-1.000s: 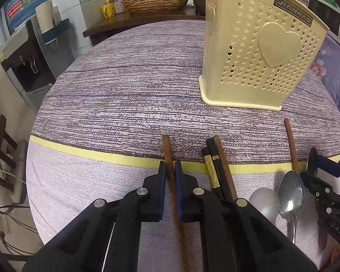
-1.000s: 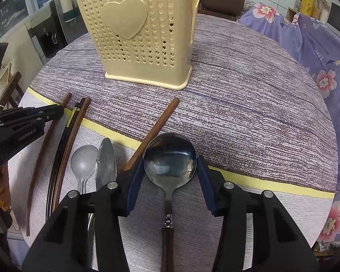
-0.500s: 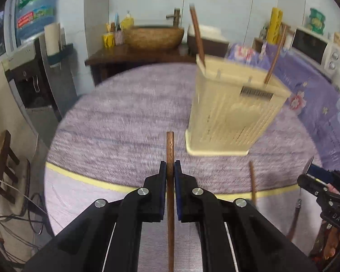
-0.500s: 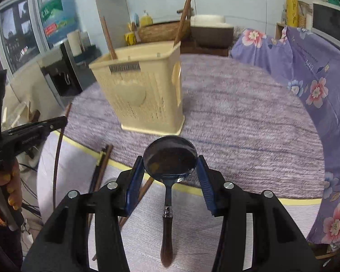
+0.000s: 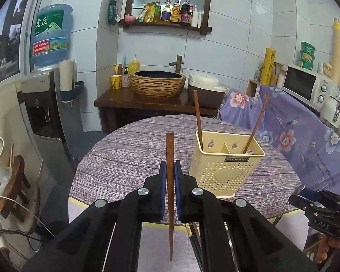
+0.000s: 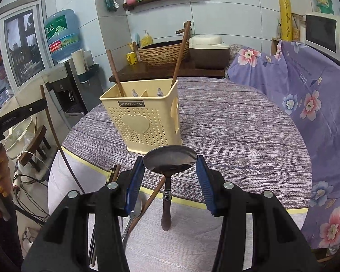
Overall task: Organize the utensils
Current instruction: 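Drop the chopstick into the holder with the left tool while the right tool lowers the ladle in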
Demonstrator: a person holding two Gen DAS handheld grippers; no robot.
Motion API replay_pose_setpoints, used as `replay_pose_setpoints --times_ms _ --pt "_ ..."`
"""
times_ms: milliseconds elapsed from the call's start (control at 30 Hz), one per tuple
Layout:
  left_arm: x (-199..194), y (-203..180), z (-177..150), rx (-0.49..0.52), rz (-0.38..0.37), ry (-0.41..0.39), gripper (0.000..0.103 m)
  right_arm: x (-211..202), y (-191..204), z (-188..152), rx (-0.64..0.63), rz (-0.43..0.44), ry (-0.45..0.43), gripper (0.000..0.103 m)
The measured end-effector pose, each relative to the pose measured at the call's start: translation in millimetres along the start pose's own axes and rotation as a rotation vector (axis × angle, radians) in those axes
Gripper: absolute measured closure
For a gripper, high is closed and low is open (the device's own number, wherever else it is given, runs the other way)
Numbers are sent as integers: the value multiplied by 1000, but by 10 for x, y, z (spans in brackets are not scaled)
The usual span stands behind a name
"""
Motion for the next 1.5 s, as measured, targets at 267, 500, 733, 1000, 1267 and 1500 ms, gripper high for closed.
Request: replay_pose_setpoints --times_ms 267,500,733,1000,1267,1500 --pt "-60 56 194 -22 -35 -21 95 -87 40 194 -24 9 -42 55" --pt "-414 -23 959 -62 -111 -166 95 -351 186 974 -63 20 -204 55" --pt "-334 -305 1541 -126 -129 -269 95 -300 295 1722 -69 -3 -330 55" --pt "245 -486 1245 -180 -88 -250 95 298 220 1468 -76 -52 -303 55" --pt "616 -518 828 -146 -79 -148 95 717 137 1046 -97 -86 -242 55" --pt "831 -516 582 -127 -80 -74 95 884 62 868 -101 -104 -213 55"
Point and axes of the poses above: each gripper's, at about its wrist camera, not at the fingertips, and x roughly the way its jaws point, y to its left, z to its top, the point moved 2 cm from there along x, roughly the way its jaws point, and after that the axes turned 12 degrees about z, right-handed, at the moved point
